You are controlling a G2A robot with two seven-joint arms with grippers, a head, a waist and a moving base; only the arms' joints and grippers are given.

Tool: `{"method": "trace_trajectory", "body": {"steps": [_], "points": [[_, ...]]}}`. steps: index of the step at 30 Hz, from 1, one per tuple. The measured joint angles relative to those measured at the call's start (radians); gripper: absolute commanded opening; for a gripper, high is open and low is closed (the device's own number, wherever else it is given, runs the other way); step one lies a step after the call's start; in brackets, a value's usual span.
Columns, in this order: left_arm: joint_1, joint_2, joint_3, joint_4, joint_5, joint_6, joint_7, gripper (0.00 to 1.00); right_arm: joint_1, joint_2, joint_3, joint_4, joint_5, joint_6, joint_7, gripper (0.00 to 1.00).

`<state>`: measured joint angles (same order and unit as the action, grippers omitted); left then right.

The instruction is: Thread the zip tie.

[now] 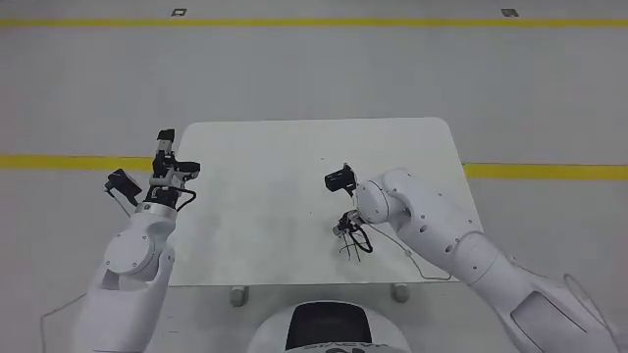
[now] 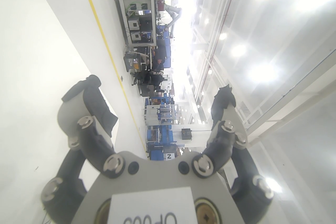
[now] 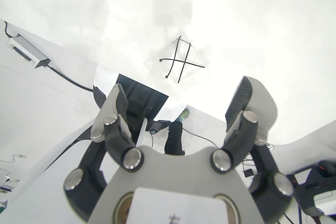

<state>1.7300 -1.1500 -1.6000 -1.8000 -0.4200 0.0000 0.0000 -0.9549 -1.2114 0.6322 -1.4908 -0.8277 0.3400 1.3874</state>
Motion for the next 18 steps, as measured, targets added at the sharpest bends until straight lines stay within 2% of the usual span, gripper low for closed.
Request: {"method": "trace_trajectory", "body": {"steps": [2, 9, 18], "points": [[0.0, 0.0, 0.0, 0.0, 0.0, 0.0, 0.0, 1.0, -0.013, -0.006, 0.014, 0.022, -0.05, 0.0, -0.004, 1.0], [0.0, 0.0, 0.0, 0.0, 0.0, 0.0, 0.0, 1.0, -0.131, -0.058, 0.116, -0.004, -0.215, 0.0, 0.003, 1.0], [0.0, 0.0, 0.0, 0.0, 0.0, 0.0, 0.0, 1.0, -0.304, -0.149, 0.261, -0.071, -0.424, 0.0, 0.003, 1.0]]}}
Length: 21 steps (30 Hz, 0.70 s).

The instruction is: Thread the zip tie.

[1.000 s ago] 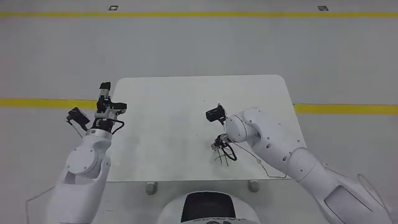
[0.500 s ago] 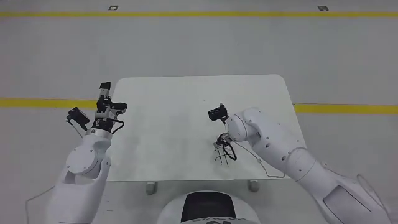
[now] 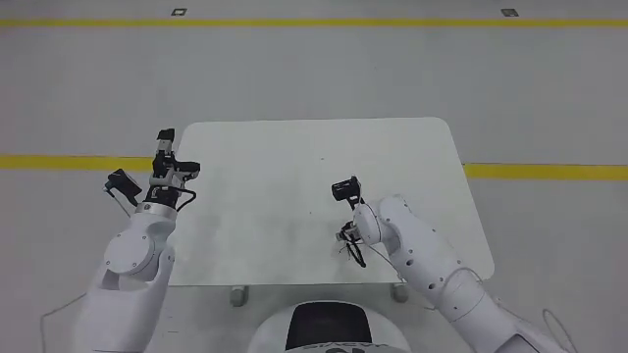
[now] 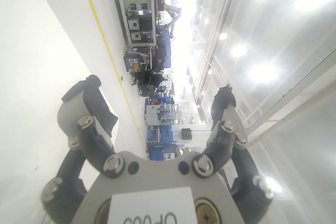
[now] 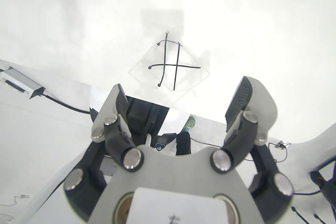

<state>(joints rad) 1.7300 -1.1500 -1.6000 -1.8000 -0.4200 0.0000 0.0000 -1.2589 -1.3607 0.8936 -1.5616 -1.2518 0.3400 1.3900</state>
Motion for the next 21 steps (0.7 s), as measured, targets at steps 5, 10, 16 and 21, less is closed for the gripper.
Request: {"method": "trace_trajectory", "body": {"steps": [5, 10, 16, 21], "points": [[0.0, 0.0, 0.0, 0.0, 0.0, 0.0, 0.0, 1.0, -0.017, -0.013, 0.017, -0.014, -0.043, 0.0, 0.0, 1.0], [0.0, 0.0, 0.0, 0.0, 0.0, 0.0, 0.0, 1.0, -0.016, -0.013, 0.016, -0.013, -0.041, 0.0, 0.0, 1.0], [0.0, 0.0, 0.0, 0.0, 0.0, 0.0, 0.0, 1.0, -0.03, -0.028, -0.015, 0.033, -0.065, 0.0, -0.07, 1.0], [0.0, 0.0, 0.0, 0.0, 0.0, 0.0, 0.0, 1.0, -0.033, -0.035, -0.015, 0.038, -0.076, 0.0, -0.086, 1.0]]}}
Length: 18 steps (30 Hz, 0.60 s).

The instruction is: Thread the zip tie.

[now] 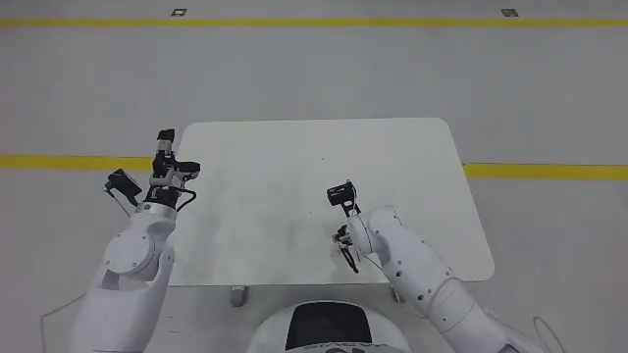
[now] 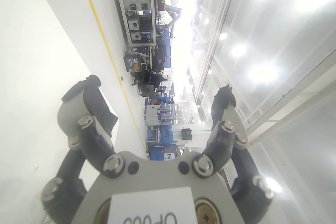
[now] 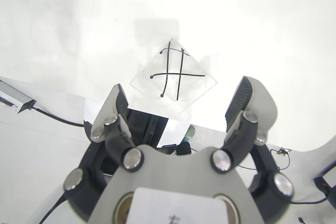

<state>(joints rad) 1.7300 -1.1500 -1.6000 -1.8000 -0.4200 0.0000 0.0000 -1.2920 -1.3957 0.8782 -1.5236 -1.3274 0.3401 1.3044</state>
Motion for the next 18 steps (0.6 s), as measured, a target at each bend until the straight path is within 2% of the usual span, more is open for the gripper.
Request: {"method": "trace_trajectory", "body": {"steps": [6, 18], "points": [[0.0, 0.0, 0.0, 0.0, 0.0, 0.0, 0.0, 1.0, -0.015, 0.001, 0.015, 0.004, 0.025, -0.02, -0.043, 1.0], [0.0, 0.0, 0.0, 0.0, 0.0, 0.0, 0.0, 1.0, -0.022, 0.001, 0.031, -0.003, 0.054, -0.029, -0.048, 1.0]]}}
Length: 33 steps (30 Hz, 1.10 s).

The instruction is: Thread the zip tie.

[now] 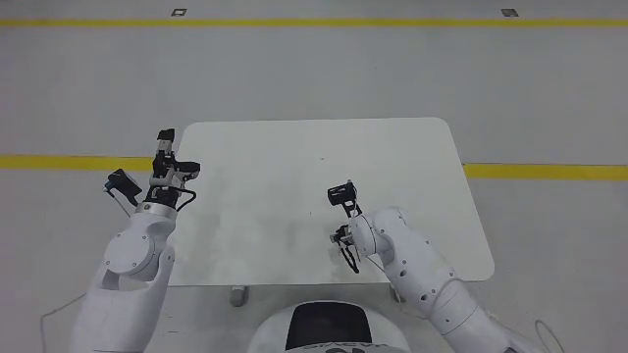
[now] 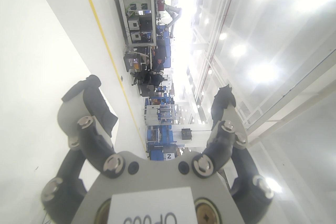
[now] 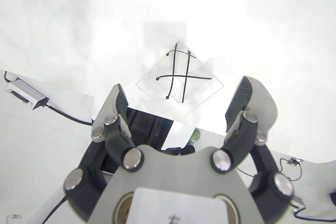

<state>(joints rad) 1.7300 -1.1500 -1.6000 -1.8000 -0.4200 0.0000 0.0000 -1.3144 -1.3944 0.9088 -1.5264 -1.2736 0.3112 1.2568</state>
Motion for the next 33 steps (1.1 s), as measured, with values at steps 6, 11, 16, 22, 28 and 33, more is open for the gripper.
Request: {"method": "trace_trajectory", "body": {"steps": [6, 11, 16, 22, 28, 33], "points": [[0.0, 0.0, 0.0, 0.0, 0.0, 0.0, 0.0, 1.0, -0.011, 0.002, 0.014, -0.004, 0.018, -0.021, -0.027, 1.0], [0.0, 0.0, 0.0, 0.0, 0.0, 0.0, 0.0, 1.0, -0.011, 0.002, 0.014, -0.003, 0.018, -0.02, -0.026, 1.0], [0.0, 0.0, 0.0, 0.0, 0.0, 0.0, 0.0, 1.0, -0.021, 0.004, 0.027, -0.005, 0.027, -0.029, -0.036, 1.0], [0.0, 0.0, 0.0, 0.0, 0.0, 0.0, 0.0, 1.0, -0.019, 0.004, 0.023, -0.017, 0.003, -0.009, 0.002, 0.55], [0.0, 0.0, 0.0, 0.0, 0.0, 0.0, 0.0, 1.0, -0.023, 0.001, 0.016, -0.014, 0.006, -0.006, 0.001, 0.45], [0.0, 0.0, 0.0, 0.0, 0.0, 0.0, 0.0, 1.0, -0.026, -0.003, 0.008, 0.005, 0.004, 0.001, -0.011, 0.44]]}}
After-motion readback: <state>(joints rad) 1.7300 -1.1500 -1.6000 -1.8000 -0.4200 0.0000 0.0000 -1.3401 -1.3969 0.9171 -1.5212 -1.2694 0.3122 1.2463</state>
